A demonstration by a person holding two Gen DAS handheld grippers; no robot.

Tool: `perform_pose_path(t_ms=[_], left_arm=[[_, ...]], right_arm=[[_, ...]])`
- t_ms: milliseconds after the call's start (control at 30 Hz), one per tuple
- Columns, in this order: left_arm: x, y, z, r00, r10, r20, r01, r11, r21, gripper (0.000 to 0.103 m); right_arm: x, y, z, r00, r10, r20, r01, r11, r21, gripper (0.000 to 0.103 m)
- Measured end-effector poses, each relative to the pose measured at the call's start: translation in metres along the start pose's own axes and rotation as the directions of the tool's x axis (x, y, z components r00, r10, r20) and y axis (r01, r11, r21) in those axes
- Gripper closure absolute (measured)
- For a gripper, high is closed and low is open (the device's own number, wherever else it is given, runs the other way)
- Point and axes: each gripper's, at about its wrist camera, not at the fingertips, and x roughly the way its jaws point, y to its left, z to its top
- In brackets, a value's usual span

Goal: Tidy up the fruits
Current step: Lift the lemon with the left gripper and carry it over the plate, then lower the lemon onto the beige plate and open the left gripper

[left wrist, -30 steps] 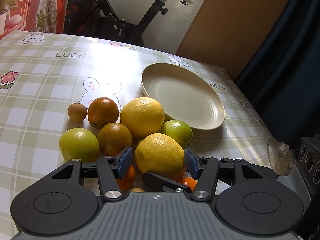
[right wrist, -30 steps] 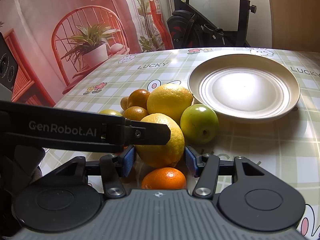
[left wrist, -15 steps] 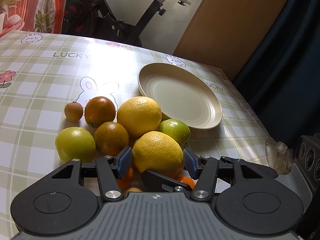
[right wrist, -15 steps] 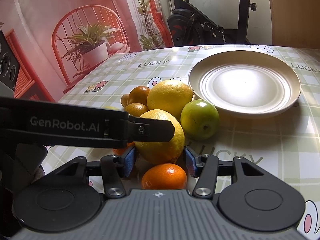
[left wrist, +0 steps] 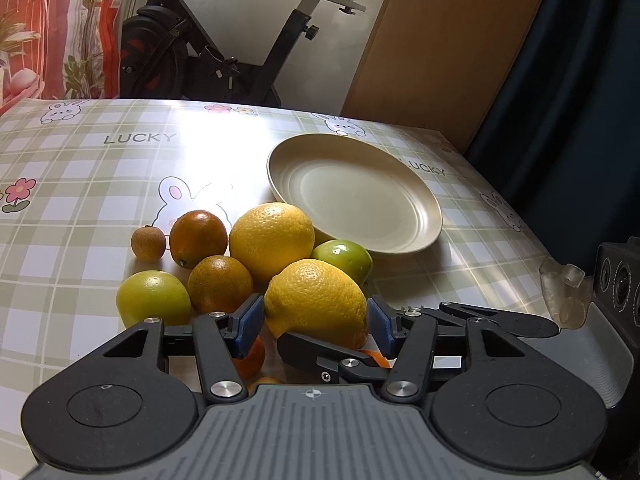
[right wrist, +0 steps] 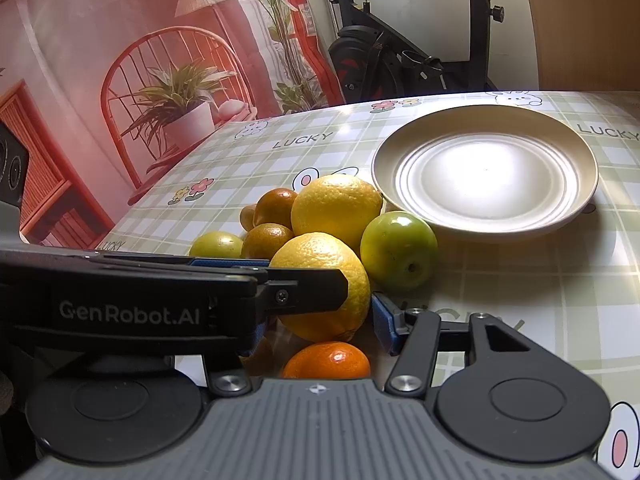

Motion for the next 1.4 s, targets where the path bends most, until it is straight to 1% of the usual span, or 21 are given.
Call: perform_pose_path(t_ms=[300,400,600,800,1000,1200,1400], left_arm=[[-0.015,-0.011,0.010,0.998,-0.003,0.056,0.000,0.999,0.052,0.044],[-0.014,-0.011,0.020,0.998,-0.015,0.060,0.012,0.998,0.055,0.044],[-0.007,-0.013,0.047,0.996,-0.047,0.070,0.042,0.997,0.070,0.044],[0.010,-0.014,0.071,0.996,-0.059,0.068,0.054,0.996,0.071,0.044],[0.035,-0.005,0.092,0.996,-0.074,0.049,0.073,0.997,0.016,0.044],[0.062,-0.004,0.103,0.999,-0.041,0.023,0.041,0.999,0.028,0.043],[0.083,0.005,0.104,1.000,-0.026,-0.016,0.026,1.000,0.012,0.043]], right_arm=[[-0.018,0.007,0.006,0.998,-0.004,0.063,0.006,1.000,-0.025,0.046],[-0.022,0.009,0.011,0.997,-0.008,0.078,0.011,0.999,-0.040,0.046],[-0.025,0.004,0.035,0.996,-0.020,0.091,0.026,0.997,-0.070,0.046],[-0.025,-0.007,0.058,0.993,-0.032,0.113,0.042,0.996,-0.083,0.046],[-0.012,-0.020,0.077,0.991,-0.047,0.122,0.059,0.994,-0.096,0.046],[0.007,-0.034,0.088,0.991,-0.060,0.116,0.071,0.993,-0.092,0.046],[0.033,-0.051,0.092,0.994,-0.065,0.082,0.072,0.994,-0.078,0.046]])
